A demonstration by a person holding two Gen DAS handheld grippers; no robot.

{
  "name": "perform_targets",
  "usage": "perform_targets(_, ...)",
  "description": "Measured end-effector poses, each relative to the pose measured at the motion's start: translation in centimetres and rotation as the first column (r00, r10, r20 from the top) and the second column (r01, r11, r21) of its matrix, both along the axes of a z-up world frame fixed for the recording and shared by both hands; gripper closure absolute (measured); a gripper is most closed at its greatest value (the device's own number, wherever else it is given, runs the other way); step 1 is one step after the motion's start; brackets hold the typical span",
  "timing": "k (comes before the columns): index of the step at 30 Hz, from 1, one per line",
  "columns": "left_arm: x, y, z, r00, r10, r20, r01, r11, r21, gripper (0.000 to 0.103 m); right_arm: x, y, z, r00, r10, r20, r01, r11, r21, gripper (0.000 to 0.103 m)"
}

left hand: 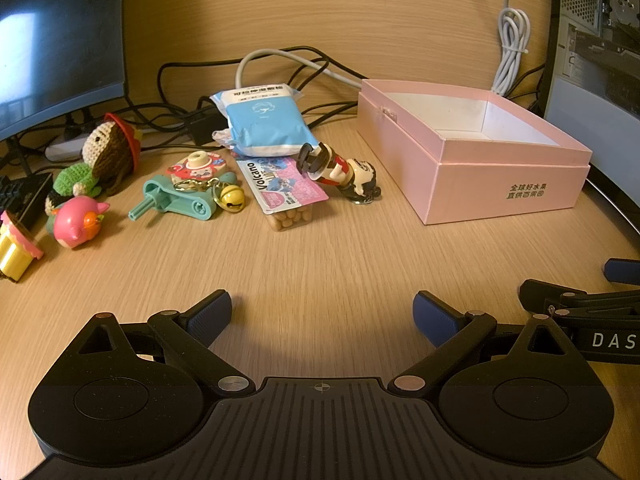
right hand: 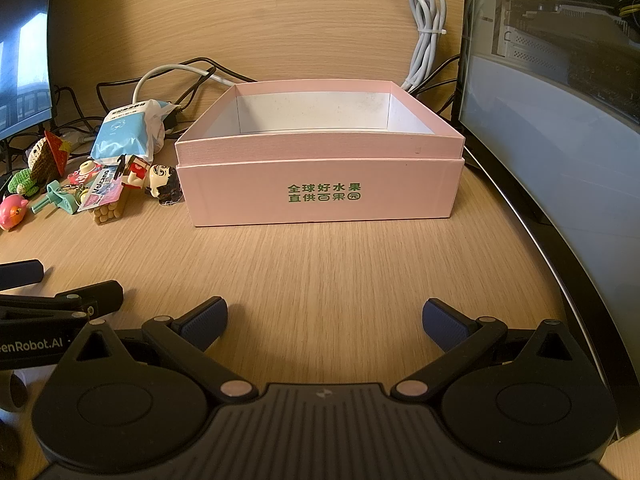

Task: Organize objects

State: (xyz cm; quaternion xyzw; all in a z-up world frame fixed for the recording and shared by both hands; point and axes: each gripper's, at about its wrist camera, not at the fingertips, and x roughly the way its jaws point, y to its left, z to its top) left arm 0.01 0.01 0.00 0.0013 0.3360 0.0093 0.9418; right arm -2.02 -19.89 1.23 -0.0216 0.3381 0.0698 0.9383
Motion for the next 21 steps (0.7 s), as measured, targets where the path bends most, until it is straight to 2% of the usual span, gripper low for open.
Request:
perform_targets(11,0.00,0.01,-0.01,1.000,0.006,0.000,-0.006,1.000,0.004,0.003,0.47,0.38,-0.29,1.000,-0.024,-0.001,0.024,1.000,0.001,0.000)
perform_targets(17,-0.23,-0.41,0.26,0.999,0.034,-0.002,-0.034,0.999,0.010,0.003,0.88,-0.09,0.20,0.998,0.032,-0.054,-0.033,0.999,-0.005,0.000)
perform_targets(21,-0.28,0.36,0.62,0.999,0.036,-0.041,-0.036,0.999,0.000,0.004,0.64,-0.09,0.34,0.997,0.028,-0.075,-0.029,0.999,-0.013,0.000)
